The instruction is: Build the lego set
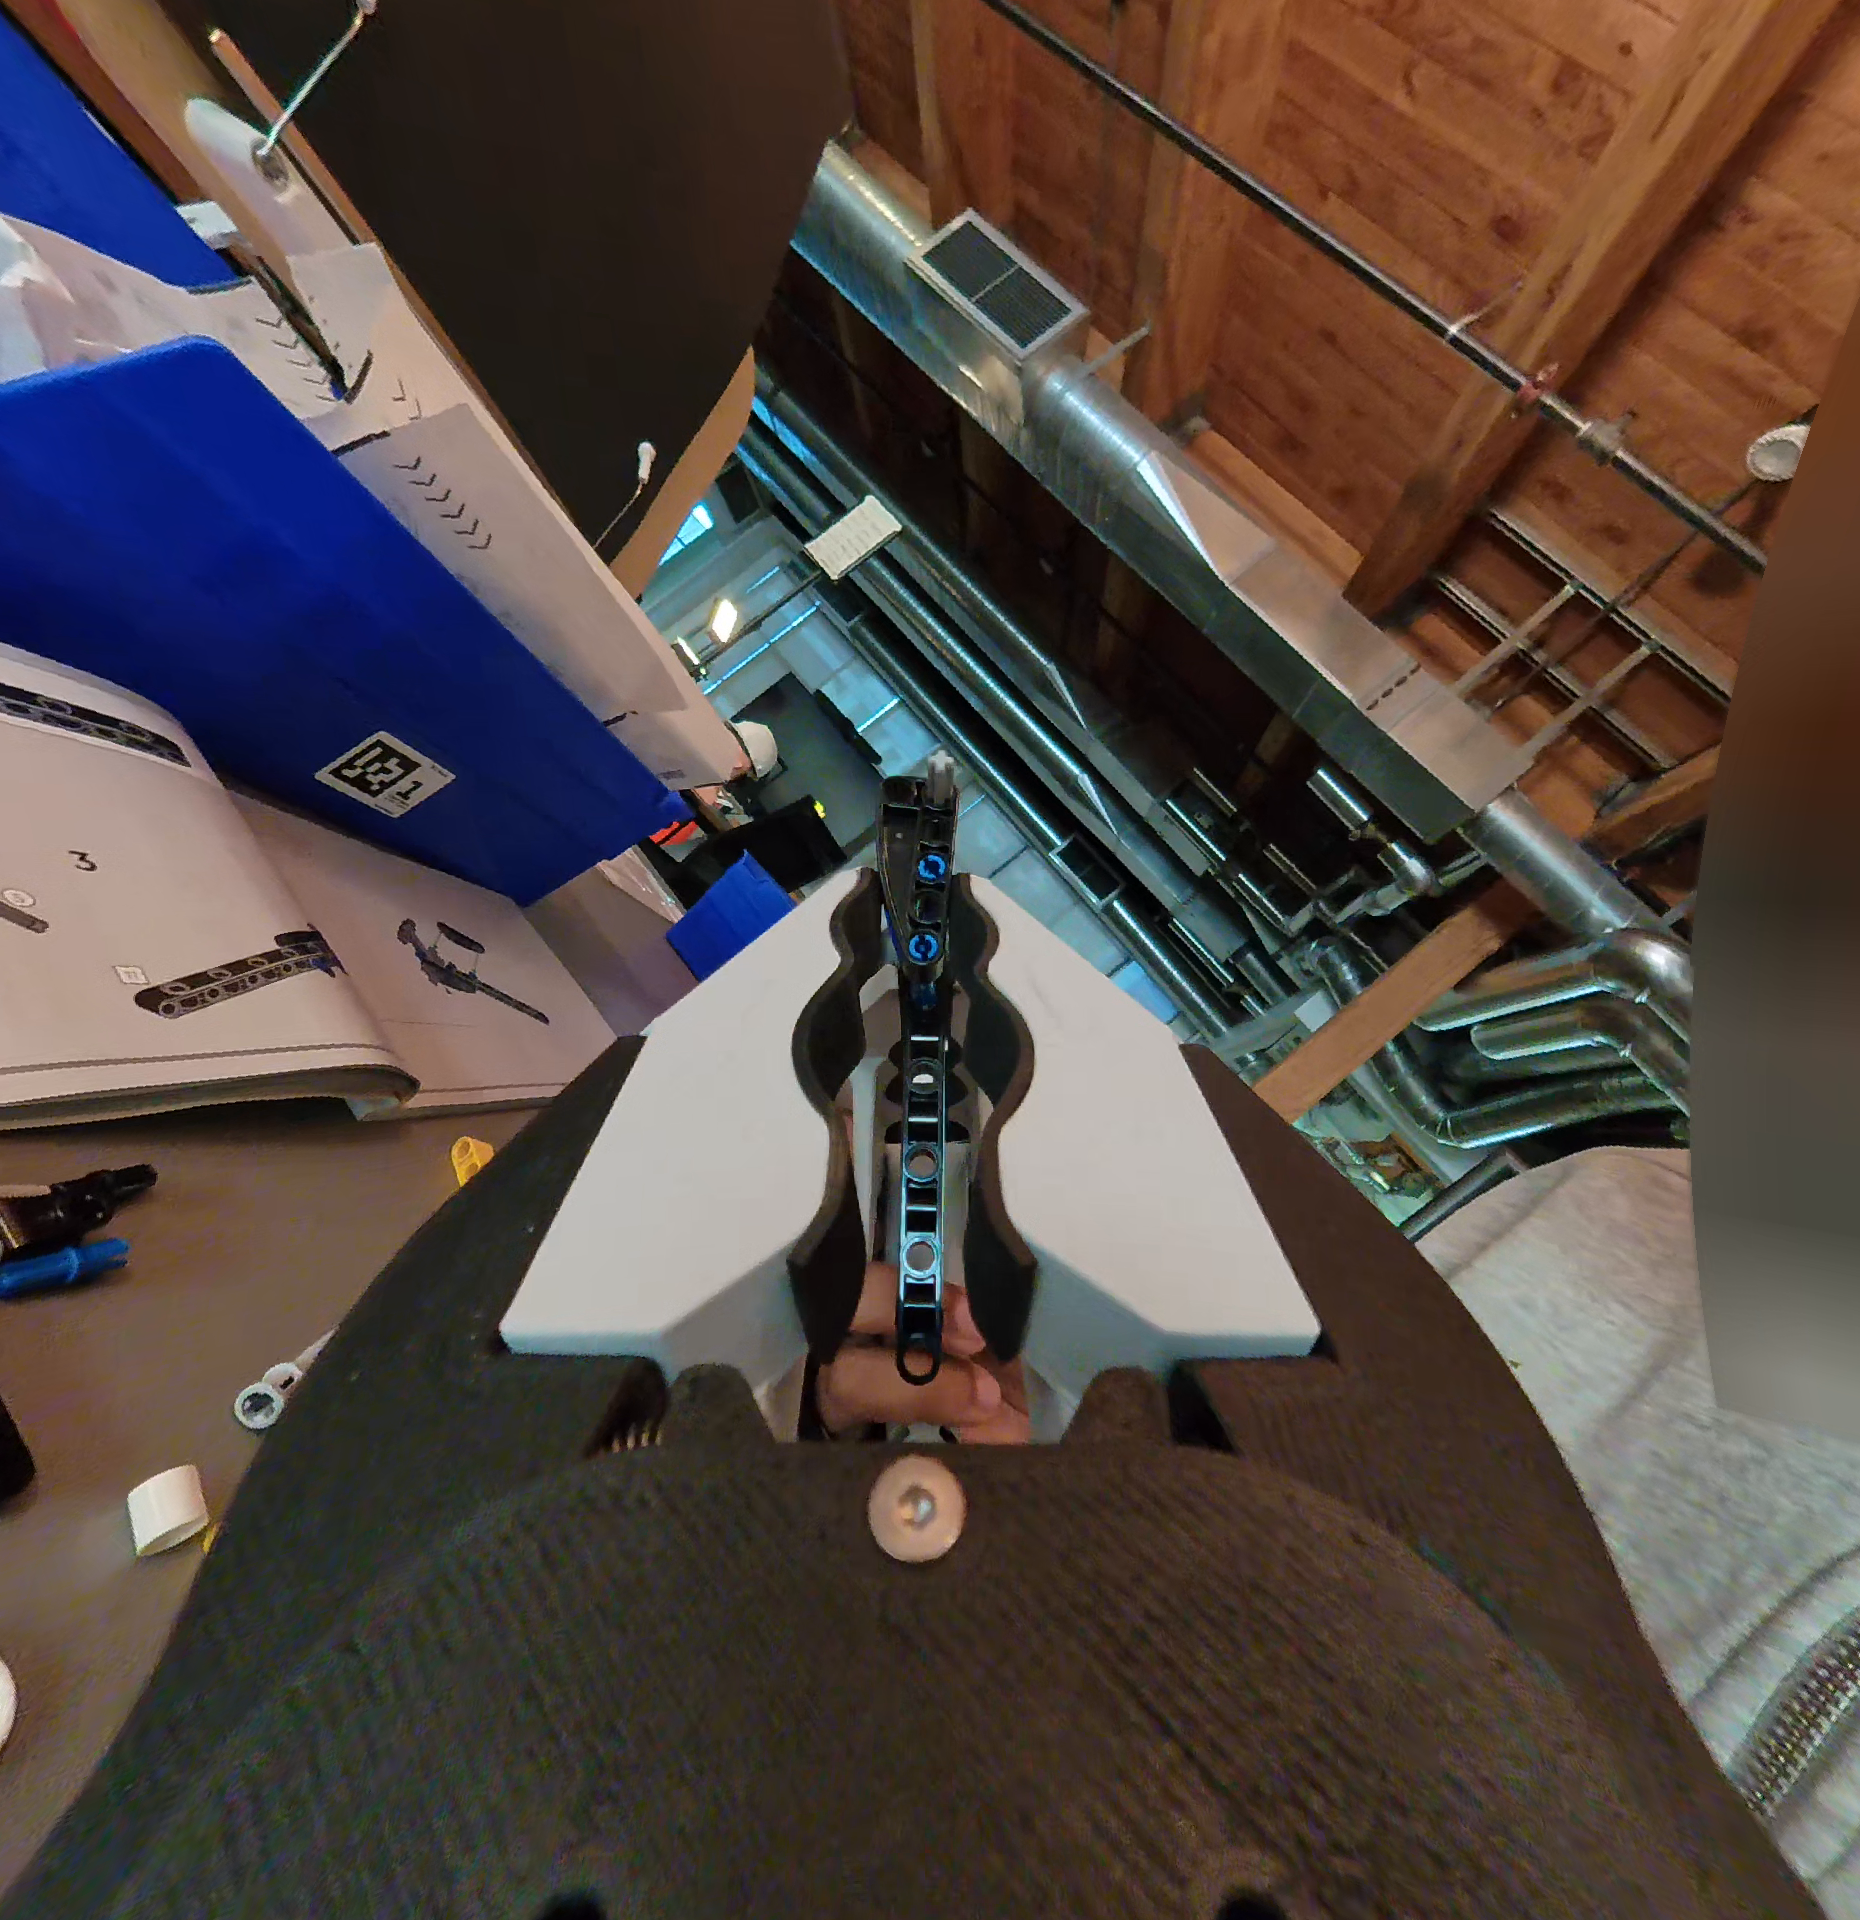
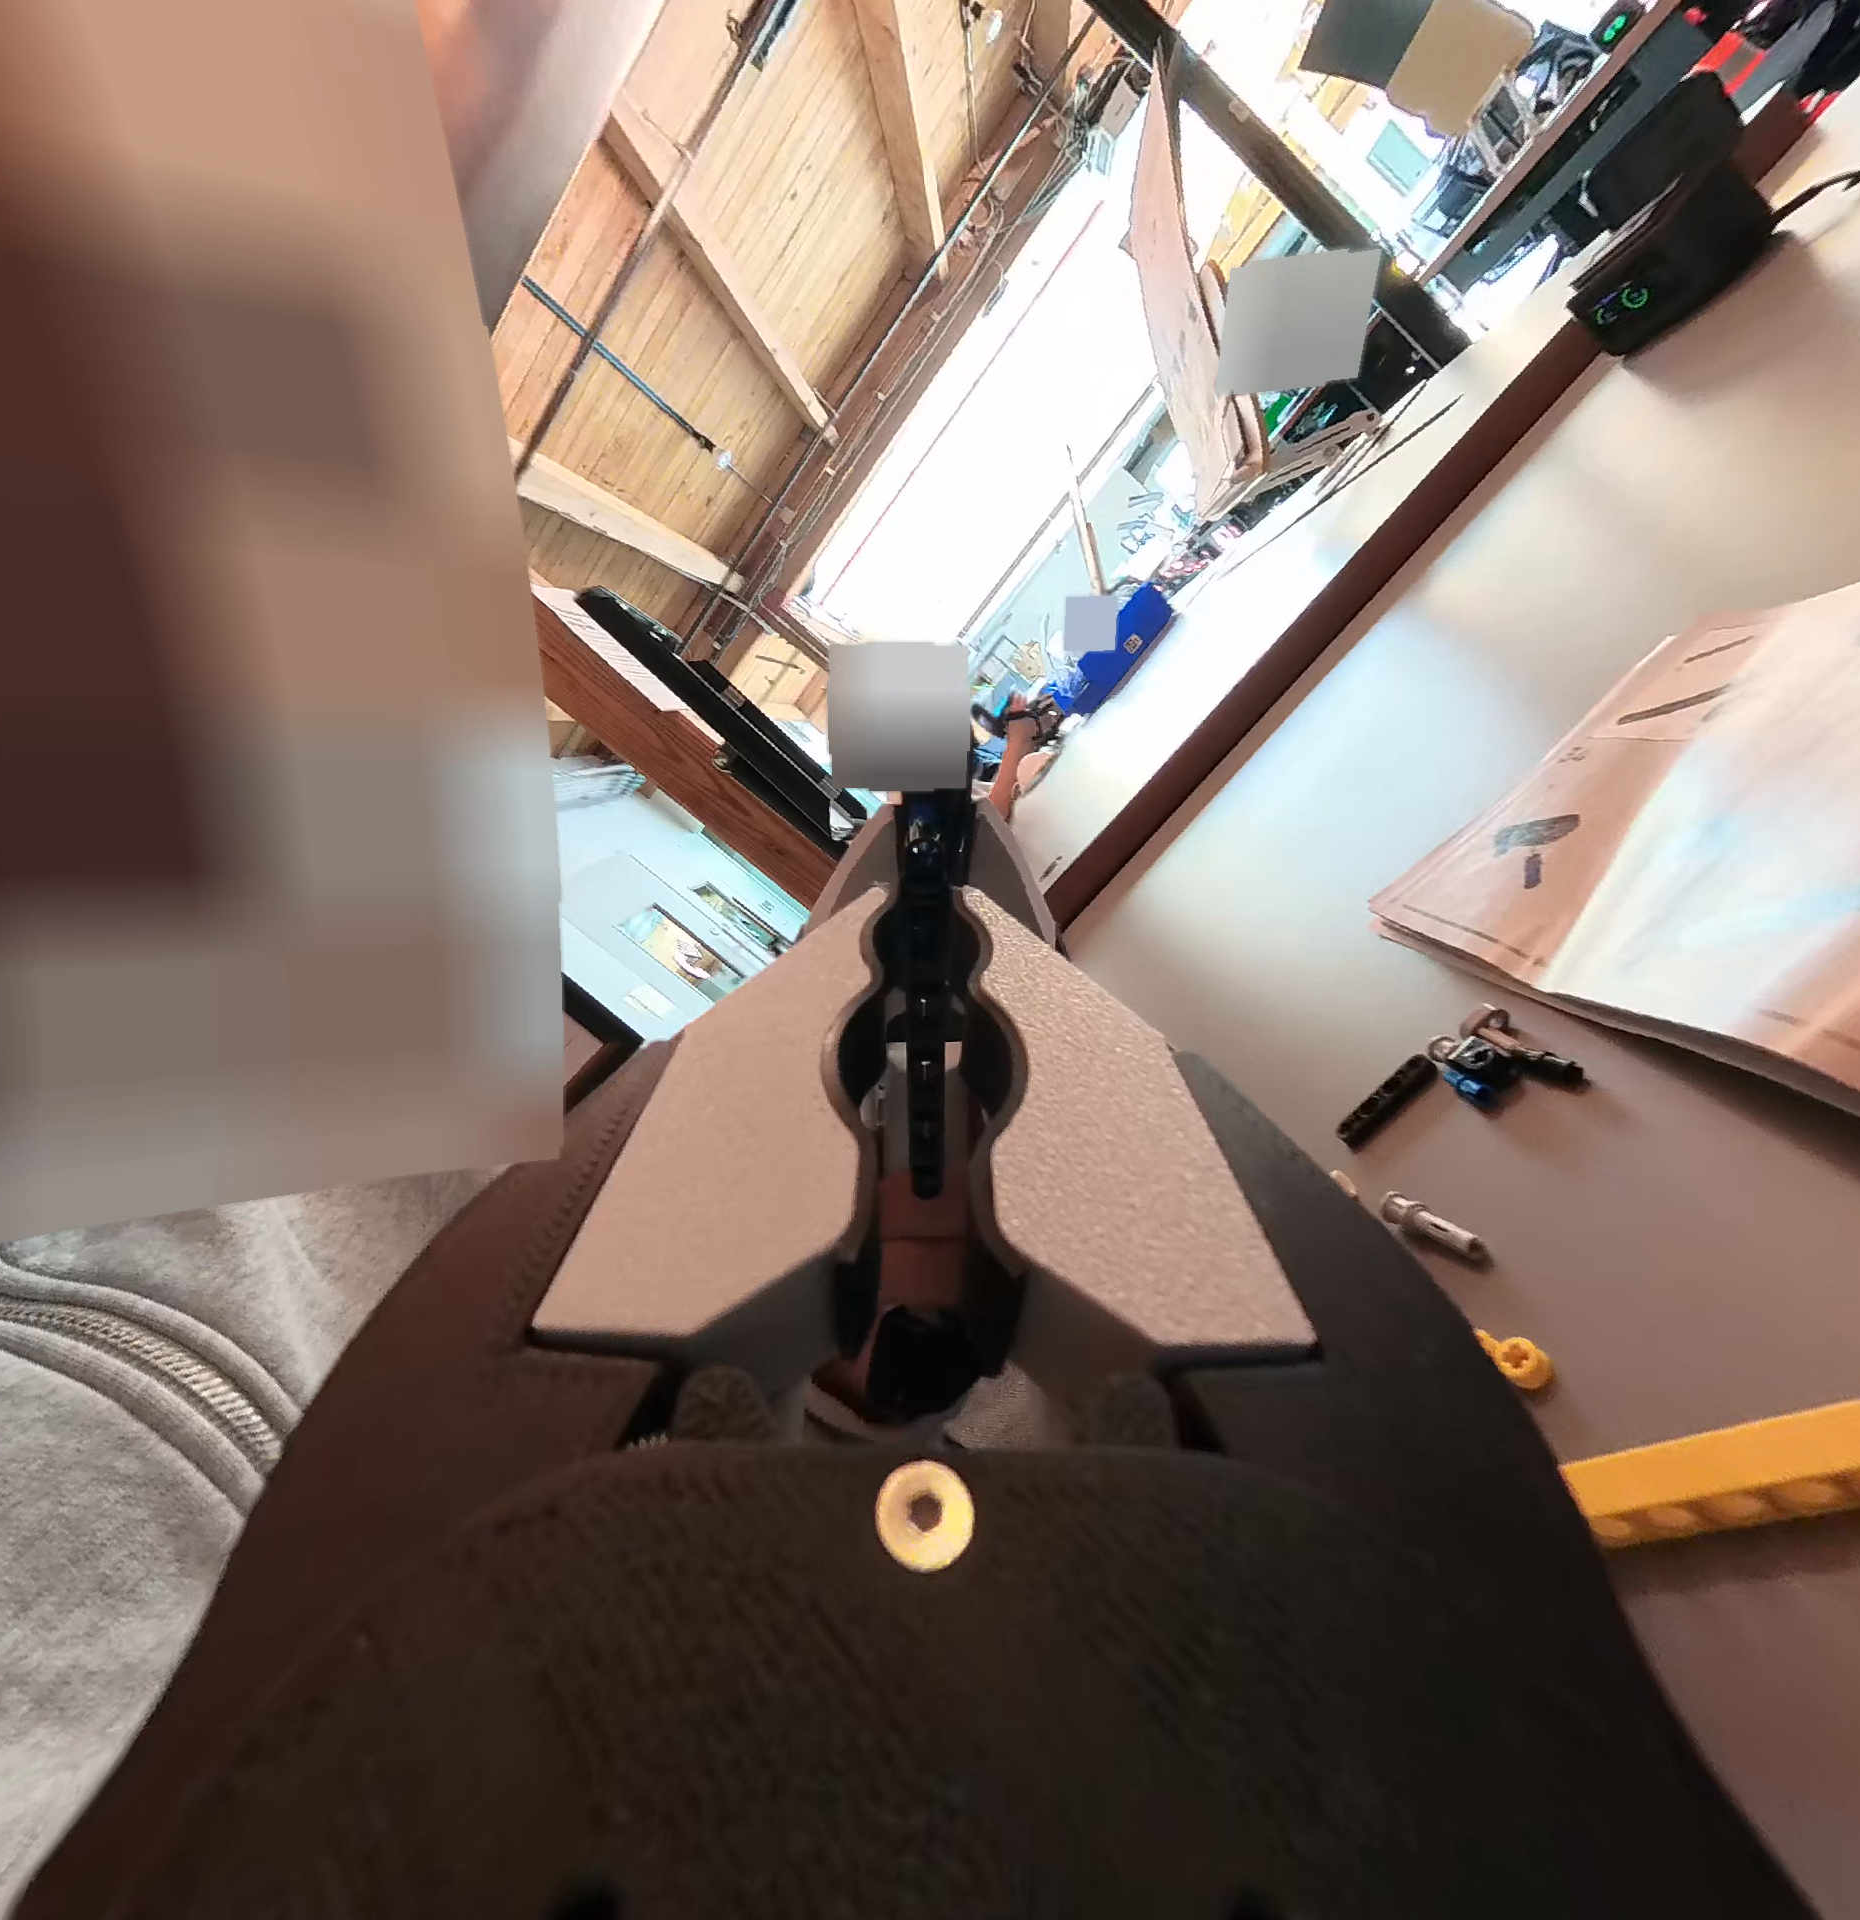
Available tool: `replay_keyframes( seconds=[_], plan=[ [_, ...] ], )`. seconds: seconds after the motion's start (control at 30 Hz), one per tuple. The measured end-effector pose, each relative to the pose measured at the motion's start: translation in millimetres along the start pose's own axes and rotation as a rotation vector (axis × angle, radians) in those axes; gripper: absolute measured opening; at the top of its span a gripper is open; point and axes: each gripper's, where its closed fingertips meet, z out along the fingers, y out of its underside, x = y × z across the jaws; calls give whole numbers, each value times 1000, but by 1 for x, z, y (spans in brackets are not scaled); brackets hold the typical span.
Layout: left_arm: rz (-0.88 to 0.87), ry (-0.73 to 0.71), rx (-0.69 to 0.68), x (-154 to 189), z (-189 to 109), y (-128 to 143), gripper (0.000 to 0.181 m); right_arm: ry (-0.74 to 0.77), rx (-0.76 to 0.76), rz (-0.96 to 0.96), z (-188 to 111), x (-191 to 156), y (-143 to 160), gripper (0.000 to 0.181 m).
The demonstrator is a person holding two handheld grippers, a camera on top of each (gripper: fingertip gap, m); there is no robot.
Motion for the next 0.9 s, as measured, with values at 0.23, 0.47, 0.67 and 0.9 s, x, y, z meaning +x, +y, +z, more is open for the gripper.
replay_keyframes(
  seconds=[0.23, 0.47, 0.67, 0.9],
  plan=[
    [-35, -2, -14, -2, 1, 3, 11, 23, -15, -22, -1, 2, 0, 6],
    [-48, -10, -29, -4, 1, 5, 11, 26, -59, 35, -3, 4, -1, 6],
    [-34, -15, -24, -4, 2, 5, 11, 1, -45, 97, -2, 3, -2, 5],
    [-31, -15, -25, -5, 2, 5, 12, 83, -104, -60, 1, 5, 4, 6]
  ],
)
